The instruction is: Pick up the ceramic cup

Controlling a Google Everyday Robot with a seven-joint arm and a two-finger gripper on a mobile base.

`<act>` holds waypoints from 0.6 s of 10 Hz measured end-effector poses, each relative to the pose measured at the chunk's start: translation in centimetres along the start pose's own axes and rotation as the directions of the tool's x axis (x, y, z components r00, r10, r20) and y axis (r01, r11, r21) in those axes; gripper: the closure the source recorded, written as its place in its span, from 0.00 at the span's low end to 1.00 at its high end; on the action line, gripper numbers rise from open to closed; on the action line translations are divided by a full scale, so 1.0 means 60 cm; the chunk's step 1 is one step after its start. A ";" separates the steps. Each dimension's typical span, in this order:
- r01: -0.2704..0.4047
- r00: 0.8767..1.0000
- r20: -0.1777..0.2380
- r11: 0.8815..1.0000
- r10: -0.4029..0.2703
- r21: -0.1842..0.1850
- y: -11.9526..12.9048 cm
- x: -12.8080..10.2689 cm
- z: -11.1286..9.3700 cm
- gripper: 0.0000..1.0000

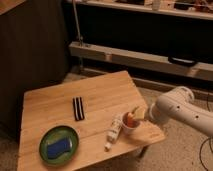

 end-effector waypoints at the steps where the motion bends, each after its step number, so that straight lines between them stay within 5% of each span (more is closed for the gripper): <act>1: 0.002 1.000 0.006 1.000 -0.002 -0.010 0.003 -0.002 0.012 0.20; 6: 0.020 0.999 0.028 0.999 -0.019 -0.035 0.009 -0.009 0.043 0.20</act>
